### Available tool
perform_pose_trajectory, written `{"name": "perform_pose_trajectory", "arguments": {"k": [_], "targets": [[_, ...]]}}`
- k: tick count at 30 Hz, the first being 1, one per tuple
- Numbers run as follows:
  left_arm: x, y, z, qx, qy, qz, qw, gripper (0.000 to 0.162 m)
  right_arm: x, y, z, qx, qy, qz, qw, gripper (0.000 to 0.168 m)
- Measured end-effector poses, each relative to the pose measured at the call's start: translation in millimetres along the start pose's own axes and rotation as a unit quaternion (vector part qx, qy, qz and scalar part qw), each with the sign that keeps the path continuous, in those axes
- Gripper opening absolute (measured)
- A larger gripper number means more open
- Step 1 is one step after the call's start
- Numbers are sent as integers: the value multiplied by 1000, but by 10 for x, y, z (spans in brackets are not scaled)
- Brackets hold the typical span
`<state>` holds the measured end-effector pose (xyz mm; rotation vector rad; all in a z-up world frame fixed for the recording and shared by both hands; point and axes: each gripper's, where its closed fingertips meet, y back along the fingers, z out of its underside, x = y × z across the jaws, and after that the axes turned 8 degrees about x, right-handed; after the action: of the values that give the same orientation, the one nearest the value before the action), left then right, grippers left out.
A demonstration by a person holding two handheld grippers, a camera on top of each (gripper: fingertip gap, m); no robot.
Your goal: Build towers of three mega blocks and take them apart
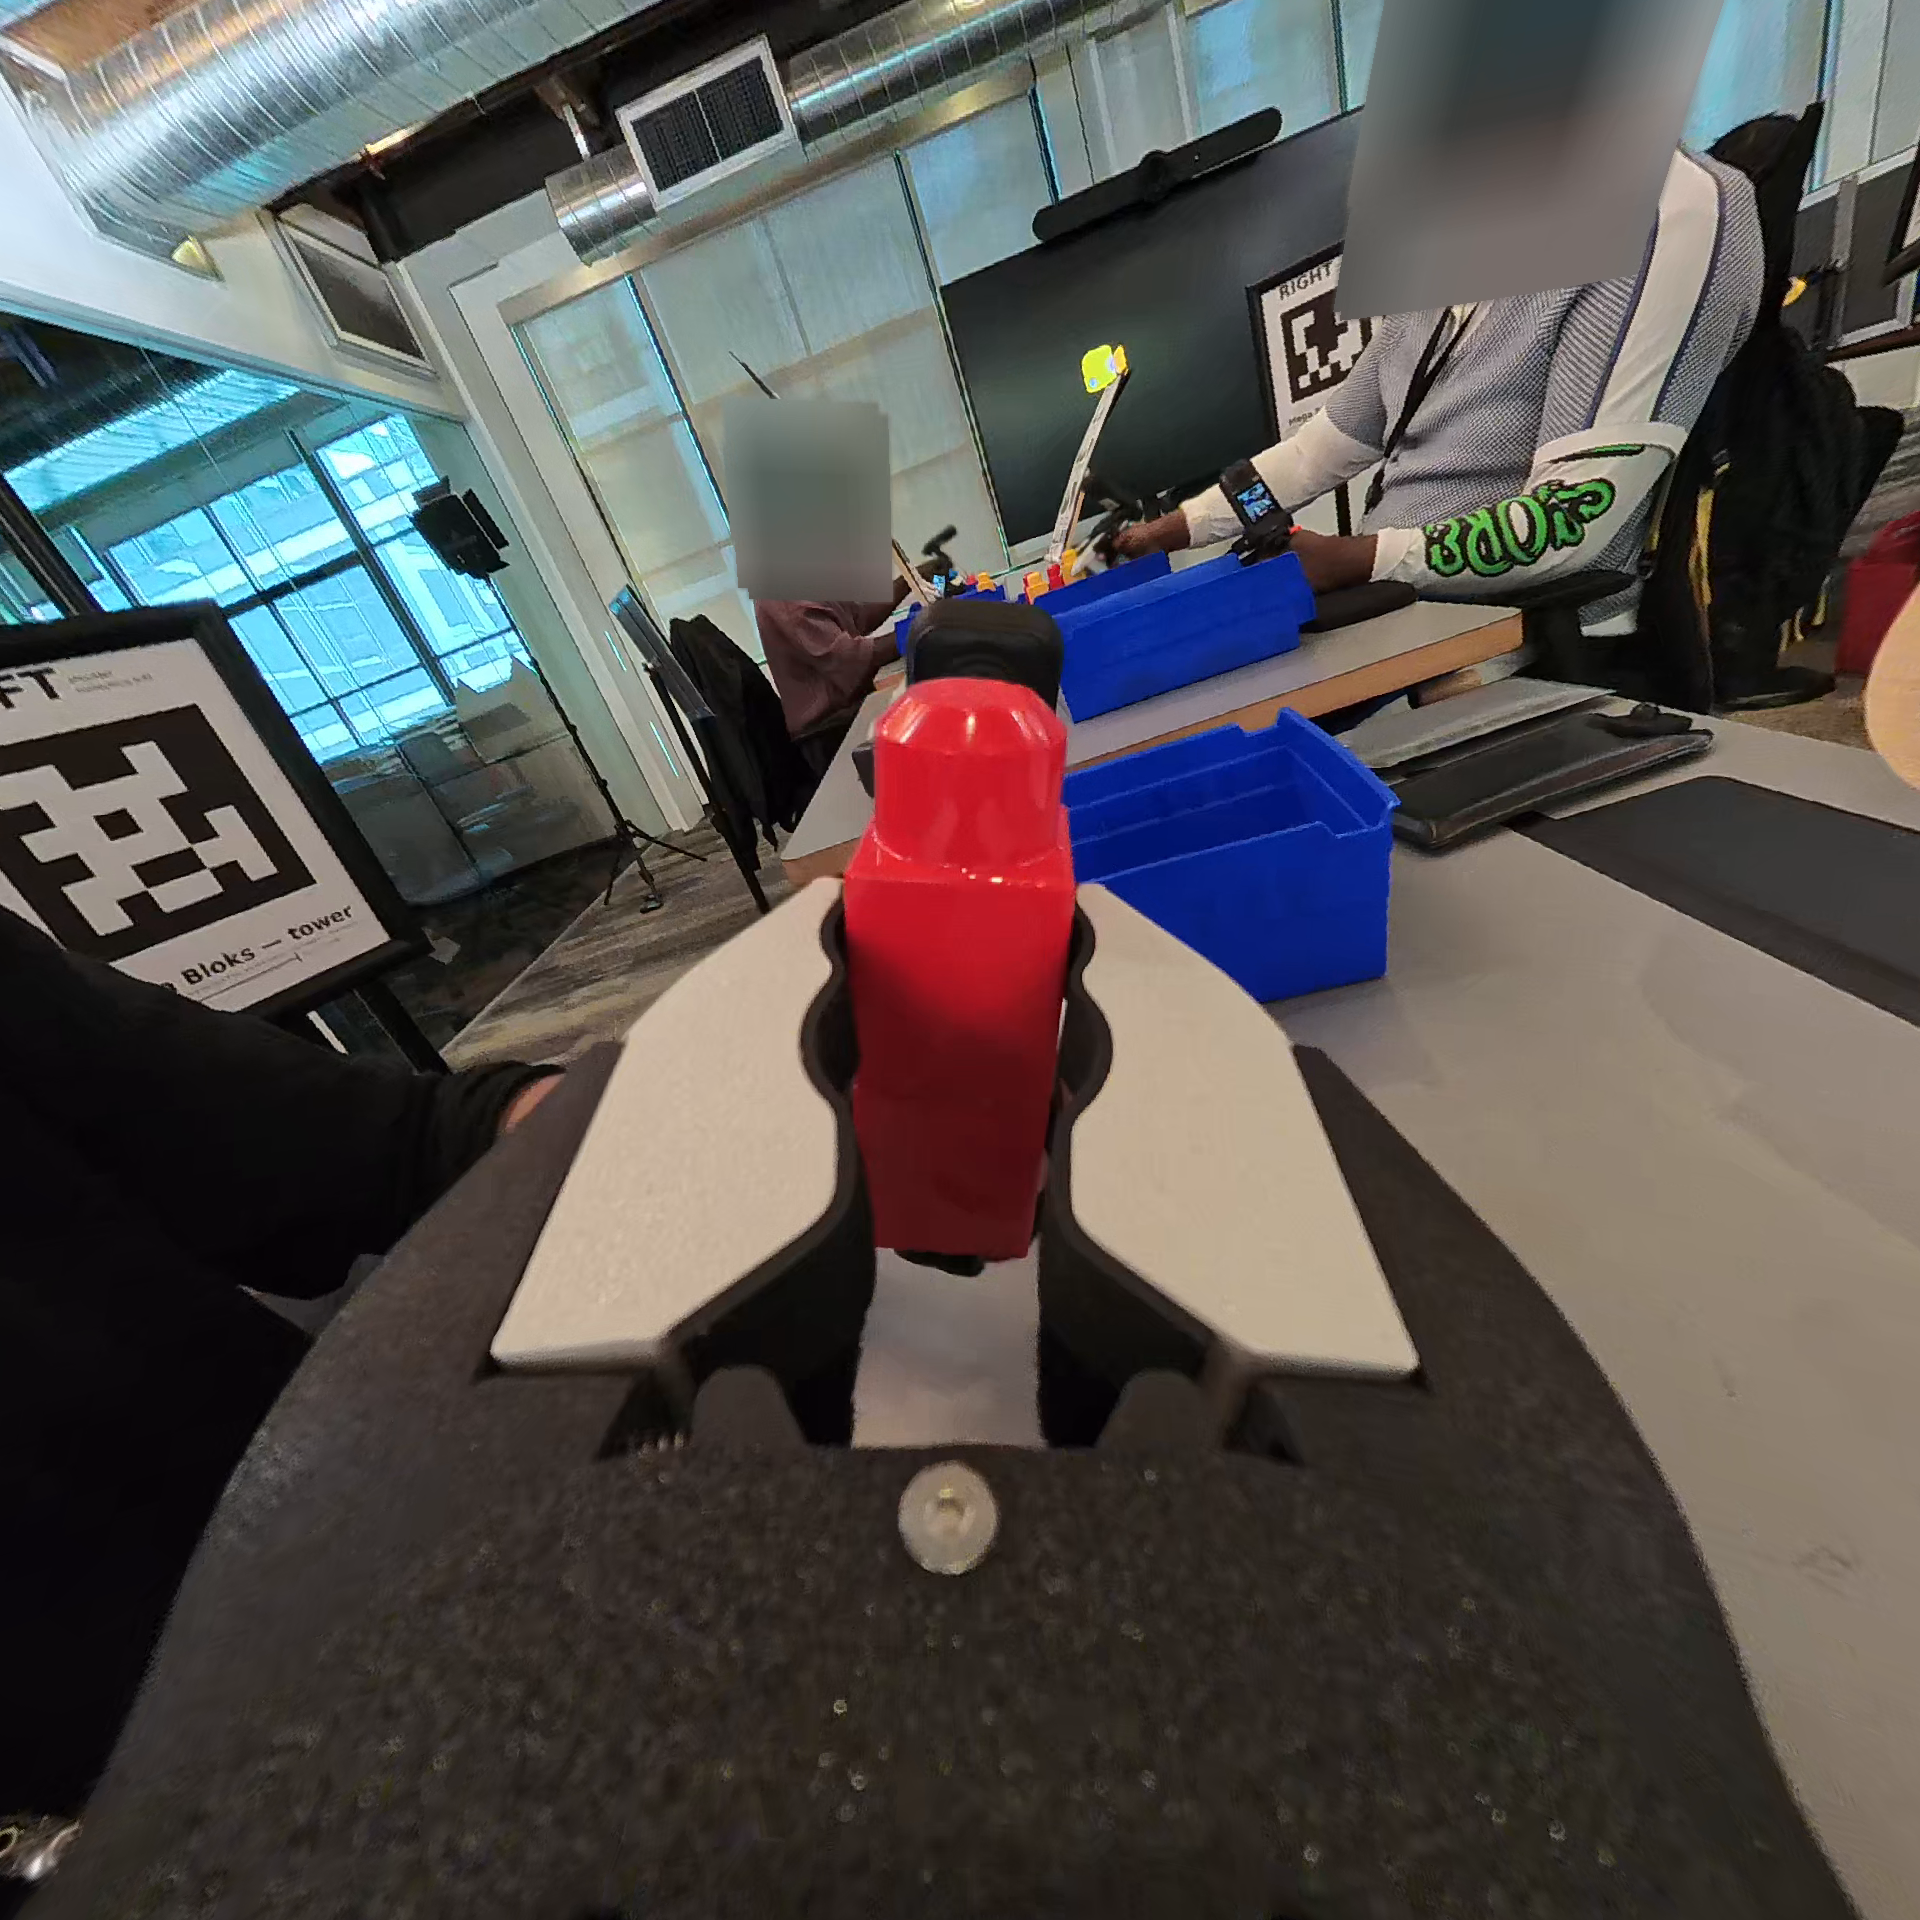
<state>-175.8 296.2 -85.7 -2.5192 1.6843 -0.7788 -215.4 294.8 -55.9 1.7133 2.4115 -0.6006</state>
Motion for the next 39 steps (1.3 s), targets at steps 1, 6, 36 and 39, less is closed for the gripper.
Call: {"name": "perform_pose_trajectory", "arguments": {"k": [1,6,36,39], "targets": [[0,-3,-4,-2,-3,-2,1000,35,-2,2,-4,-3,4,1,1000,37],[-2,-18,-15,-4,-6,-6,1000,35,3,10,-31,-4,-1,6,1000,37],[143,180,214,-105,-192,-159,963,87,-173,556,-57,1,26,66,997,36],[405,479,143,-81,-205,-215,951,93,-220,707,118,-17,39,86,995,36]]}}
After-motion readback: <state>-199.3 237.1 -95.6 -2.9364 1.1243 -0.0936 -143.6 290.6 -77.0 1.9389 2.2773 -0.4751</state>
